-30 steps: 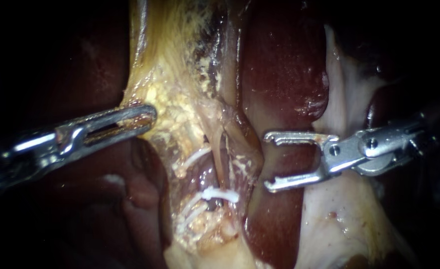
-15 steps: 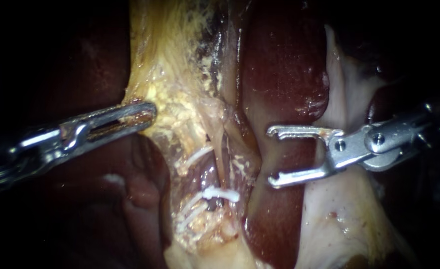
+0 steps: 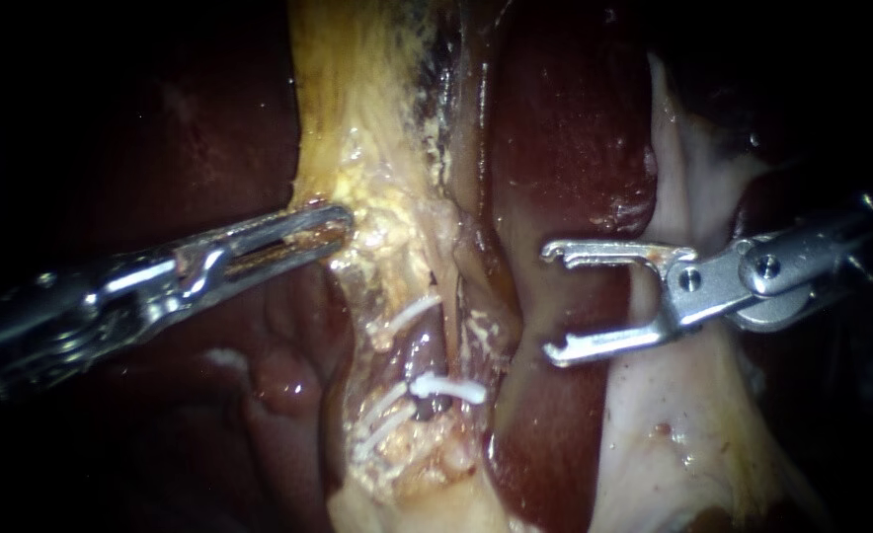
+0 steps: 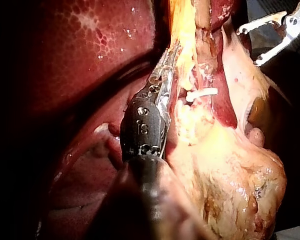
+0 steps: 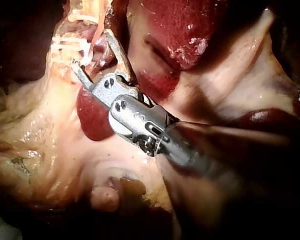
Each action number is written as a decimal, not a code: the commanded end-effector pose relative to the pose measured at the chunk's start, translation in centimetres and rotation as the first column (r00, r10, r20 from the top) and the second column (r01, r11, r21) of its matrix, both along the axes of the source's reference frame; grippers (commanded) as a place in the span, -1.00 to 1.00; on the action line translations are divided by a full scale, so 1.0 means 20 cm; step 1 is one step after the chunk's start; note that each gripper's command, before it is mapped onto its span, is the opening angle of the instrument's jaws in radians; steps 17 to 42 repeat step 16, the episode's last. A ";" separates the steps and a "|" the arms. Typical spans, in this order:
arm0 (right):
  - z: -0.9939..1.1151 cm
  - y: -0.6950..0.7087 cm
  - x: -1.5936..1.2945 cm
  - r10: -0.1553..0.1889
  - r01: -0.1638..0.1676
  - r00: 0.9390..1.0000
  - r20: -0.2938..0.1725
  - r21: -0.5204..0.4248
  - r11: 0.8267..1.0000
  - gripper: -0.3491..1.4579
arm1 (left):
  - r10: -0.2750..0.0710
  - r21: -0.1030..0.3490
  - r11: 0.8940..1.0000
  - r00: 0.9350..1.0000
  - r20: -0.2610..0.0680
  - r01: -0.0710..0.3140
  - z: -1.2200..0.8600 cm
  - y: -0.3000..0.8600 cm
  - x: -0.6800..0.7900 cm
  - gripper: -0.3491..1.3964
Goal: Going back first clip right tube
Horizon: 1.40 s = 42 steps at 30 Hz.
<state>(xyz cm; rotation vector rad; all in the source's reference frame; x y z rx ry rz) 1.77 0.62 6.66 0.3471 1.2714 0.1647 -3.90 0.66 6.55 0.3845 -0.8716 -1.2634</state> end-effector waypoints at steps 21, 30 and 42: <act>-0.002 0.001 -0.002 0.004 -0.004 1.000 -0.008 0.003 1.000 0.04 | 0.008 0.005 1.000 1.000 -0.001 -0.008 0.003 0.002 -0.003 -1.00; -0.002 0.001 -0.002 0.004 -0.004 1.000 -0.008 0.003 1.000 0.04 | 0.008 0.005 1.000 1.000 -0.001 -0.008 0.003 0.002 -0.003 -1.00; -0.002 0.001 -0.002 0.004 -0.004 1.000 -0.008 0.003 1.000 0.04 | 0.008 0.005 1.000 1.000 -0.001 -0.008 0.003 0.002 -0.003 -1.00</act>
